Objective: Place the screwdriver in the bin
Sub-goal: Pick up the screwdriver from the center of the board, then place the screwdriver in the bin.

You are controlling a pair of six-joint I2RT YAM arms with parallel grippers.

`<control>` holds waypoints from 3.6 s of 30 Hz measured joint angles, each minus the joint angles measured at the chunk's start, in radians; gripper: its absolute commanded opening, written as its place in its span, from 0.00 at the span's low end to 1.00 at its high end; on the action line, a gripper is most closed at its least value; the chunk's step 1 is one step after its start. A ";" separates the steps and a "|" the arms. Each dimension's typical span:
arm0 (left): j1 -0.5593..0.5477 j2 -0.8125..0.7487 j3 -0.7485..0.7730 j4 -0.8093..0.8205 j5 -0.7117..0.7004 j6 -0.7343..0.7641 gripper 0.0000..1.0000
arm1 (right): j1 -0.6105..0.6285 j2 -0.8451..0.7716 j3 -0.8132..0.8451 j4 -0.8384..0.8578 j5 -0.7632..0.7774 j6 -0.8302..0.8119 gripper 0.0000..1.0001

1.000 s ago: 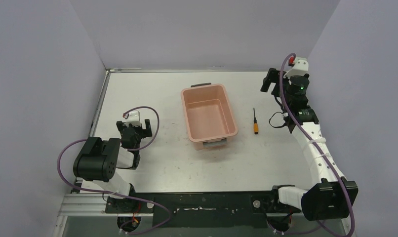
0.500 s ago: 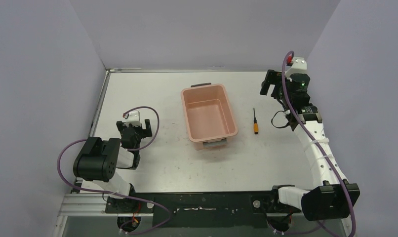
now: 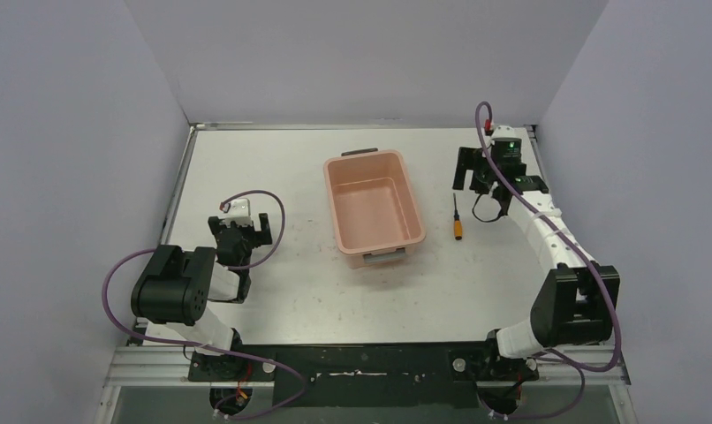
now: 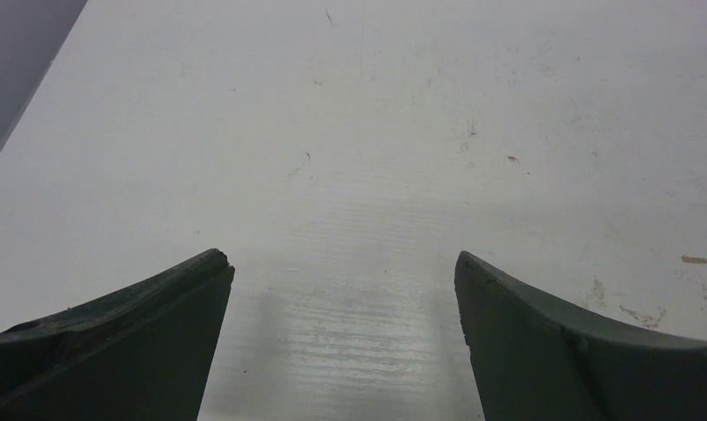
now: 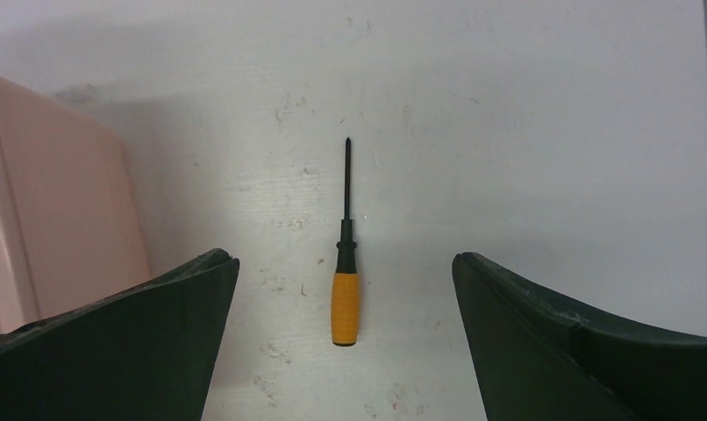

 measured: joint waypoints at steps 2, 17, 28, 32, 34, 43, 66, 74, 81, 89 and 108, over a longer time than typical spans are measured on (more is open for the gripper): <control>0.000 0.000 0.000 0.000 0.000 0.000 0.97 | -0.003 0.036 -0.008 -0.002 -0.009 0.001 0.95; 0.000 0.000 0.000 0.000 0.000 0.000 0.97 | -0.005 0.253 -0.091 0.033 -0.048 0.028 0.82; 0.000 0.000 0.000 0.000 0.000 0.000 0.97 | -0.005 0.348 -0.107 0.060 -0.049 0.037 0.59; 0.000 0.000 0.000 0.000 0.000 0.000 0.97 | -0.005 0.356 -0.107 0.063 -0.045 0.035 0.40; 0.000 0.000 0.000 0.000 0.000 0.000 0.97 | -0.005 0.356 -0.107 0.062 -0.044 0.037 0.28; 0.000 0.000 0.000 0.000 0.000 0.000 0.97 | -0.003 0.346 -0.106 0.042 -0.013 0.029 0.10; 0.000 0.000 0.000 0.000 0.000 0.000 0.97 | 0.011 0.015 0.138 -0.154 0.016 0.019 0.08; 0.000 0.000 0.000 0.000 0.000 0.000 0.97 | 0.020 0.003 0.190 -0.181 0.016 0.018 0.08; 0.000 0.000 0.000 0.000 0.000 0.000 0.97 | 0.066 0.004 0.194 -0.216 0.024 0.019 0.08; 0.000 0.000 0.000 0.000 0.000 0.000 0.97 | 0.236 0.035 0.243 -0.237 0.047 0.061 0.07; 0.000 0.000 0.000 0.000 0.000 0.000 0.97 | 0.552 0.172 0.379 -0.249 0.148 0.244 0.07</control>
